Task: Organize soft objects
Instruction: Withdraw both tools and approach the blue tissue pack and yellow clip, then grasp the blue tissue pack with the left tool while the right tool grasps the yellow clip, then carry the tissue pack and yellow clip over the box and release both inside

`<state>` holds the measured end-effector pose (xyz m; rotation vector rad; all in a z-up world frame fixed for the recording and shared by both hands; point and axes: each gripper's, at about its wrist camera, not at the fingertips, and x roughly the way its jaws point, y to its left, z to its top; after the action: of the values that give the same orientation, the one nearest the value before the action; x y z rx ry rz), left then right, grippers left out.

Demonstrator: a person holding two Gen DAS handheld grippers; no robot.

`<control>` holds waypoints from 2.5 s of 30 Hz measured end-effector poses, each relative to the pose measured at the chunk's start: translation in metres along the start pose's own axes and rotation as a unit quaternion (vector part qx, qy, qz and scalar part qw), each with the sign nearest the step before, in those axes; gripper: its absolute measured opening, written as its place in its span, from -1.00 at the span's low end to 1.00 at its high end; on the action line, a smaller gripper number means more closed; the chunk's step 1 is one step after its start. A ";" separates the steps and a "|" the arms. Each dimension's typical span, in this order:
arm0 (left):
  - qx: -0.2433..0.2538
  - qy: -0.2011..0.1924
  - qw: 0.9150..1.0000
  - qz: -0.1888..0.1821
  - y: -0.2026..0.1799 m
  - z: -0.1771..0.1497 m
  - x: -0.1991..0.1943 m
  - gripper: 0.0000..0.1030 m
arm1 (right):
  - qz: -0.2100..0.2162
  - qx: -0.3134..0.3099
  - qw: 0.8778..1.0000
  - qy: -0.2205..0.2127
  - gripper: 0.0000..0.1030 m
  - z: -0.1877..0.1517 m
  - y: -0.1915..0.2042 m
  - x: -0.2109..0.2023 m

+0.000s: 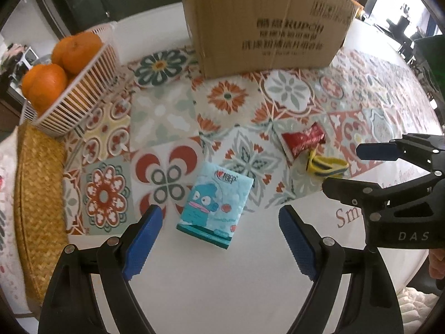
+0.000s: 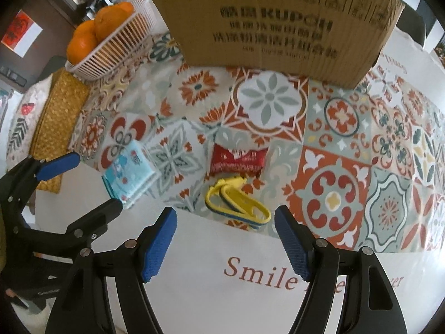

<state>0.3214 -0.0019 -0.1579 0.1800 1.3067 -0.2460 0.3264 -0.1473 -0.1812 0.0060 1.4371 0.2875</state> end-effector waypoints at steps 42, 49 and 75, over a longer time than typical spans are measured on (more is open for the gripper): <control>-0.086 0.008 0.995 -0.057 -0.008 -0.019 0.040 0.09 | 0.027 0.030 0.999 0.001 -0.54 -0.012 -0.022 0.029; -0.094 -0.008 0.994 -0.061 -0.001 -0.020 0.021 0.09 | 0.033 0.036 0.999 -0.020 -0.55 -0.018 -0.029 0.014; -0.069 -0.148 0.985 -0.049 -0.020 0.040 -0.071 0.09 | 0.045 0.056 0.986 -0.153 -0.55 0.000 -0.035 -0.090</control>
<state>0.3354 -0.0261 -0.0786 -0.0390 1.0324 -0.2551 0.3233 -0.1987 -0.0996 0.1987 1.1474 0.2670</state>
